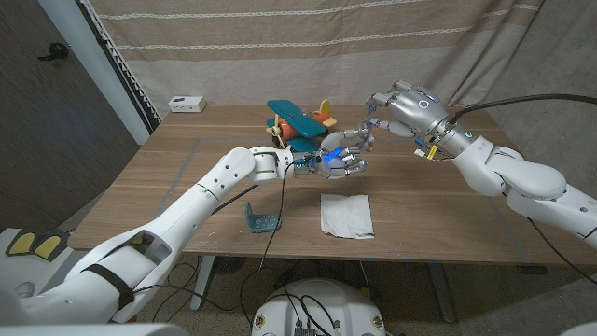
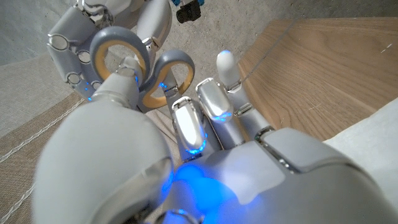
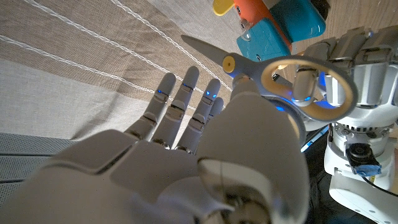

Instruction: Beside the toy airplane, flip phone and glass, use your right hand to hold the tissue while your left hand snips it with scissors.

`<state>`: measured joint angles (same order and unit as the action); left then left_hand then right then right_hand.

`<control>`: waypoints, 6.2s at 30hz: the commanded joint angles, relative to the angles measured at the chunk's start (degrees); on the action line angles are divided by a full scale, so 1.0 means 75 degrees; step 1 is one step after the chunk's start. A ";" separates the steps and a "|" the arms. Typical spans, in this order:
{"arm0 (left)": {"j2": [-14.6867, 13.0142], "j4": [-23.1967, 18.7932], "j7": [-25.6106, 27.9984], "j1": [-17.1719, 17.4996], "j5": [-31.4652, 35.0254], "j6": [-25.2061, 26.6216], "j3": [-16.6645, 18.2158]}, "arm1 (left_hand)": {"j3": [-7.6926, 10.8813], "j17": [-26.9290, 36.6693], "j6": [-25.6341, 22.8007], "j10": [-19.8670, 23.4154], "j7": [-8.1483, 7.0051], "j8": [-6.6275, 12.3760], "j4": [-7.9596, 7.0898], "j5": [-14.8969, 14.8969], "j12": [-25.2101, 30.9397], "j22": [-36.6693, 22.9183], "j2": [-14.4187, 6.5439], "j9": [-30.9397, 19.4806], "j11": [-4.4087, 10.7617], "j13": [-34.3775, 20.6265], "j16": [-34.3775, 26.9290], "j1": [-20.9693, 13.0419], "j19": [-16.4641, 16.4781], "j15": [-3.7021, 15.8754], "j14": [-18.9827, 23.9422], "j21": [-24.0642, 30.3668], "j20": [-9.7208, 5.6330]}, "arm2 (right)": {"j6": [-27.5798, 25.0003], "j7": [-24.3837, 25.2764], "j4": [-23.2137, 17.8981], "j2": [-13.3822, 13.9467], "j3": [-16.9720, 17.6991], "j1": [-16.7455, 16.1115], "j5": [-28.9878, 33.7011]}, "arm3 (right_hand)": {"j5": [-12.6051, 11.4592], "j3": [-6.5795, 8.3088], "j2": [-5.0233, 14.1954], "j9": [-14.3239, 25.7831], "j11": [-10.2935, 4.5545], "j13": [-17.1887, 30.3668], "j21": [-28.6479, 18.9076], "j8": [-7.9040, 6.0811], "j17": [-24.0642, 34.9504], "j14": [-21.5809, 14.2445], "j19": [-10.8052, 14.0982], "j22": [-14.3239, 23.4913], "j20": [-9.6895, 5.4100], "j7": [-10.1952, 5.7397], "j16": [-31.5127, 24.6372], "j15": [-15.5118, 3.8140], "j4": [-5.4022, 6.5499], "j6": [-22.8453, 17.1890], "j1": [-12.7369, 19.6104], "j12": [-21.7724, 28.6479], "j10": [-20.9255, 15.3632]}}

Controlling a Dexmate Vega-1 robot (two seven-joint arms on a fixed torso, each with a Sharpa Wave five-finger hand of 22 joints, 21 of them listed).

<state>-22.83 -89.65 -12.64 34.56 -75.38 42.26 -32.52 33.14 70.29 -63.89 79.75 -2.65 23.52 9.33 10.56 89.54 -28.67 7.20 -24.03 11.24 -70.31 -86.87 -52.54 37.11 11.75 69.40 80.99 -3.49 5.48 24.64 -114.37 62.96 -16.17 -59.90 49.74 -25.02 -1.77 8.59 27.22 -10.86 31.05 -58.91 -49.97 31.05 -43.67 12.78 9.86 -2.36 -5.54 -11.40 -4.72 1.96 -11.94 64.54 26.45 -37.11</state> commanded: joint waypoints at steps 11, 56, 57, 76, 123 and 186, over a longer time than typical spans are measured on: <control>-0.0396 -0.0929 0.0203 0.0488 0.0856 -0.1097 0.0097 | 0.0491 0.0006 -0.0158 -0.0558 -0.0157 -0.0208 -0.0175 -0.0076 -0.0509 0.0413 -0.0215 -0.1954 0.0138 0.0427 0.0231 0.0090 -0.0659 -0.0027 -0.0614 0.0017 -0.1094 | -0.1318 -0.0073 -0.0271 -0.0175 0.0111 -0.0278 0.0364 | -0.0018 -0.0074 0.0067 -0.0176 0.0094 0.0024 0.0199 0.0274 0.0047 0.0125 -0.0007 0.0025 -0.0162 0.0100 -0.0143 -0.1133 0.0215 0.0108 -0.0435 -0.0073 0.0189; -0.0755 -0.1089 -0.0738 0.0248 0.1818 -0.1830 -0.0307 | 0.0243 -0.2038 -0.0392 -0.8689 -0.0509 -0.0619 -0.0166 0.0131 -0.3757 0.2389 -0.0949 -0.1373 0.0105 0.0593 0.4448 0.0495 -0.5717 -0.0425 -0.8453 -0.2809 0.0398 | -0.1538 0.0301 -0.0402 0.0087 0.0119 -0.0383 0.0382 | -0.0038 0.0042 0.0089 -0.0250 0.0013 0.0009 0.0528 0.0503 -0.0143 0.0581 -0.0140 0.0043 0.0072 -0.0031 -0.0074 -0.1157 0.0088 0.0115 -0.0479 -0.0133 0.0305; -0.0777 -0.1035 -0.0890 0.0180 0.1845 -0.1811 -0.0351 | 0.0248 -0.2037 -0.0396 -0.8736 -0.0498 -0.0615 -0.0147 0.0127 -0.3760 0.2392 -0.0910 -0.1361 0.0095 0.0554 0.4476 0.0494 -0.5723 -0.0456 -0.8502 -0.2830 0.0400 | -0.1534 0.0317 -0.0403 0.0088 0.0124 -0.0386 0.0384 | -0.0039 0.0046 0.0091 -0.0249 0.0005 0.0005 0.0534 0.0509 -0.0149 0.0591 -0.0141 0.0043 0.0074 -0.0034 -0.0071 -0.1157 0.0087 0.0123 -0.0479 -0.0133 0.0299; -0.0807 -0.1132 -0.0907 0.0312 0.1905 -0.2064 -0.0294 | 0.0747 -0.3548 -0.0293 -0.9747 -0.0644 -0.0513 -0.0110 0.0182 -0.5605 0.2348 -0.0338 -0.1273 0.0120 0.2096 0.6014 0.0691 -0.5511 -0.0480 -0.8654 -0.3103 0.0314 | -0.1497 0.0299 -0.0496 0.0090 0.0098 -0.0374 0.0486 | -0.0057 0.0095 0.0105 -0.0233 -0.0013 0.0013 0.0610 0.0536 -0.0156 0.0623 -0.0123 0.0048 0.0079 -0.0062 -0.0132 -0.1164 0.0006 0.0094 -0.0440 -0.0136 0.0299; -0.0136 -0.0508 -0.1515 0.1012 0.2249 -0.4160 -0.0064 | 0.0885 -0.5483 -0.0101 -0.8563 -0.1318 -0.0386 -0.0410 0.0491 -0.7797 0.2360 -0.0123 -0.1153 0.0166 0.4927 0.7698 0.1297 -0.5303 0.0037 -0.8076 -0.3133 -0.0071 | -0.1846 0.0030 -0.0714 0.0057 0.0143 -0.0428 0.0828 | -0.0088 0.0172 0.0117 -0.0195 -0.0041 0.0004 0.0760 0.0580 -0.0221 0.0630 -0.0051 0.0054 0.0071 -0.0083 -0.0205 -0.1153 -0.0080 0.0032 -0.0457 -0.0142 0.0264; 0.0909 0.1215 -0.3536 0.0817 0.2429 -0.5862 -0.0046 | 0.0741 -0.5947 0.0546 -0.8540 -0.1366 -0.1179 -0.0227 0.0653 -0.9048 0.2396 -0.0066 0.0089 0.0171 0.6128 0.8597 0.1139 -0.5469 0.0020 -0.8496 -0.3566 -0.0177 | -0.1823 0.0234 -0.0206 0.0037 -0.0106 0.0017 0.0635 | -0.0049 0.0226 0.0131 -0.0145 -0.0015 0.0024 0.0926 0.0657 -0.0211 0.0697 0.0025 0.0066 0.0096 -0.0075 -0.0315 -0.1151 -0.0137 0.0008 -0.0588 -0.0137 0.0243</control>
<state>-16.95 -81.73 -38.04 41.07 -57.07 -1.61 -32.62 38.61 25.81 -57.63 15.19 -9.36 15.83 7.13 15.69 22.18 -10.67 7.16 -24.44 12.60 -24.80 -22.63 -42.60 -3.61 2.04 5.22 54.62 -2.06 -8.13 26.70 -116.22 63.02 -16.66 -60.06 54.80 -25.46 -0.20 9.50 25.92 -10.75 31.06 -52.11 -45.00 29.34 -38.77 12.39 10.28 -1.73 -6.25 -13.36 -3.70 1.11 -11.45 60.62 25.45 -35.00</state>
